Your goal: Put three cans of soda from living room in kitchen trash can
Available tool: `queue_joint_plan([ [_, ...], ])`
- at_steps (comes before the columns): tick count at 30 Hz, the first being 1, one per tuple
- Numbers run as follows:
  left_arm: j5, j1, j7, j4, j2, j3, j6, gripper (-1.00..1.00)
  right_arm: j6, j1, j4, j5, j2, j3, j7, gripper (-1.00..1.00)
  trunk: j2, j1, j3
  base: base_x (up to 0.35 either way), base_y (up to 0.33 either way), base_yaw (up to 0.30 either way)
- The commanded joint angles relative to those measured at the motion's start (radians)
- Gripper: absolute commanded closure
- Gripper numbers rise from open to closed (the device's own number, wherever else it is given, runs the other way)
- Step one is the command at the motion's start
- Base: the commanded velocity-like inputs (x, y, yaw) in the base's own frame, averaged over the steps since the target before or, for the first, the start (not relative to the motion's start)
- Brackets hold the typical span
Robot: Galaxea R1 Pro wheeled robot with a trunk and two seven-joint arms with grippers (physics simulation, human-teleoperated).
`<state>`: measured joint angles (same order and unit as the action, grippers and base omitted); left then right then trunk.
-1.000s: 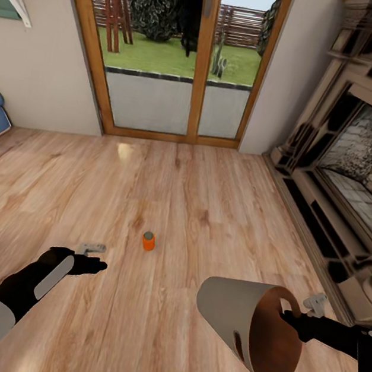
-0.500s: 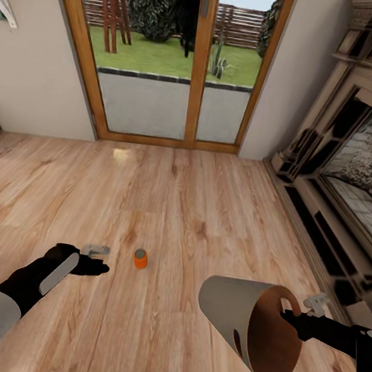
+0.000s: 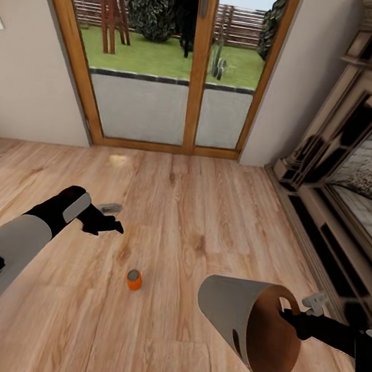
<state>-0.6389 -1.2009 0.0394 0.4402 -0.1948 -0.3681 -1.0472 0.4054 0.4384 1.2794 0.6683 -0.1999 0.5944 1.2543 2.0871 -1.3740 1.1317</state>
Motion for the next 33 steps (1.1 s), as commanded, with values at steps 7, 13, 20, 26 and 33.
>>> queue_joint_plan([
  [7, 0.001, -0.007, 0.004, -0.012, 0.010, 0.000, 0.000, -1.00, 0.006, 0.000, 0.003, -0.003, 0.000, -0.001, 0.007, 1.00, 0.000, 0.000, 0.000, 0.314, -0.084, 0.000],
  [13, 0.001, -0.007, 0.004, -0.012, 0.011, -0.001, 0.000, -1.00, 0.006, 0.000, 0.003, -0.003, 0.000, -0.002, 0.007, 1.00, 0.000, 0.000, 0.000, 0.319, -0.021, 0.000],
  [20, 0.001, -0.005, 0.004, -0.003, 0.009, -0.001, 0.000, -1.00, 0.007, 0.001, 0.003, -0.005, -0.006, 0.001, 0.006, 1.00, 0.000, 0.000, 0.000, 0.070, -0.001, 0.000],
  [26, 0.001, -0.004, 0.005, 0.000, 0.008, -0.002, 0.000, -1.00, 0.007, 0.029, 0.001, -0.008, -0.014, 0.012, 0.005, 1.00, 0.000, 0.000, 0.000, 0.006, 0.000, 0.000],
  [33, 0.001, -0.003, 0.005, 0.005, 0.007, -0.001, 0.000, -1.00, 0.007, 0.047, -0.004, -0.008, -0.014, 0.016, 0.004, 1.00, 0.000, 0.000, 0.000, 0.000, 0.000, 0.000],
])
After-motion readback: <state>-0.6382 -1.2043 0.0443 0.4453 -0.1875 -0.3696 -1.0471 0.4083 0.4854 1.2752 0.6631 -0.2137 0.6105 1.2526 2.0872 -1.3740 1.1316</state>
